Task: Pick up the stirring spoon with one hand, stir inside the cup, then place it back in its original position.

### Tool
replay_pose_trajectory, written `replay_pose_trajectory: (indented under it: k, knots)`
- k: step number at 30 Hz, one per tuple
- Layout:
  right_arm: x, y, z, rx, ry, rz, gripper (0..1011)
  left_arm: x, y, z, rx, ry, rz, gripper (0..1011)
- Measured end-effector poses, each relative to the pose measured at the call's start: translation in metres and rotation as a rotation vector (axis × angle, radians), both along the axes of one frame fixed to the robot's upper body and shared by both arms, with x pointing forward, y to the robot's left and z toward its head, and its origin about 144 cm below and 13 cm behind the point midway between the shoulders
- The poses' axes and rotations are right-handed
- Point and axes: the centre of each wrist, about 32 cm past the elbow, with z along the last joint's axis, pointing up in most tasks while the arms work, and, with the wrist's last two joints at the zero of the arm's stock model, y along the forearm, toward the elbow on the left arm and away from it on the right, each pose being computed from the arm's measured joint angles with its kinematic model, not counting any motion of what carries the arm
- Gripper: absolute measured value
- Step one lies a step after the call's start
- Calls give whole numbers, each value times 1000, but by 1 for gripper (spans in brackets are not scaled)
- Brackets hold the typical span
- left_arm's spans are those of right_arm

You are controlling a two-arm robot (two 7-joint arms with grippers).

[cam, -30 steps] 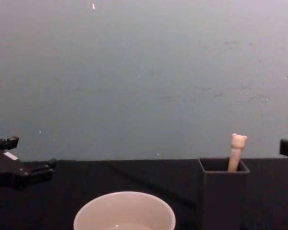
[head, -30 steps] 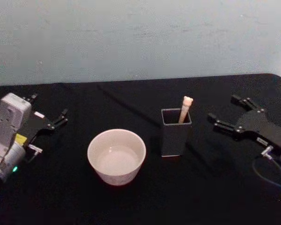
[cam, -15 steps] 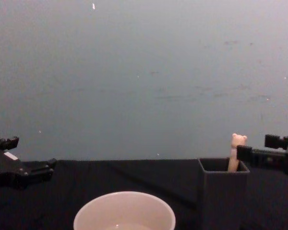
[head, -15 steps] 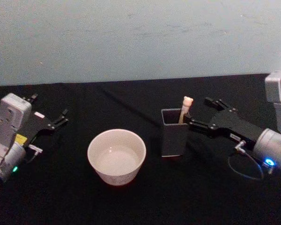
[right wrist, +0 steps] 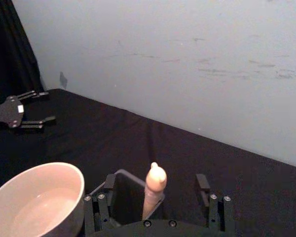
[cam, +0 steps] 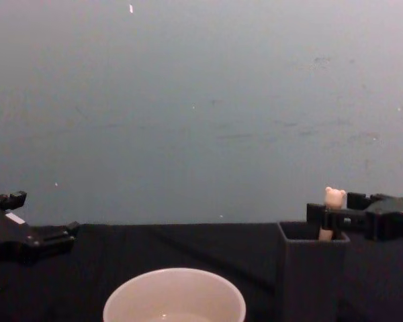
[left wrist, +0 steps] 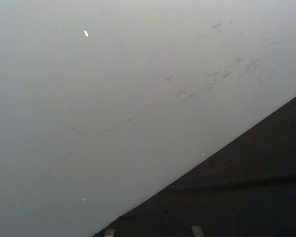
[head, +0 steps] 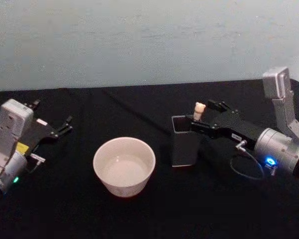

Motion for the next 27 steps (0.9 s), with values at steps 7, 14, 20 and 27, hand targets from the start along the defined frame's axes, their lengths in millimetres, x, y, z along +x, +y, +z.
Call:
replay_pose_trajectory:
  k: [7, 14, 20, 27]
  knots:
    - [6, 2, 0, 1, -2, -4, 1003, 0, 0, 0, 0, 0, 0, 1002]
    - [7, 2, 0, -1, -5, -4, 1003, 0, 0, 0, 0, 0, 0, 1001]
    - [6, 2, 0, -1, -5, -4, 1002, 0, 0, 0, 0, 0, 0, 1001]
    - [6, 1, 0, -1, -6, -5, 998, 0, 0, 0, 0, 0, 0, 1001]
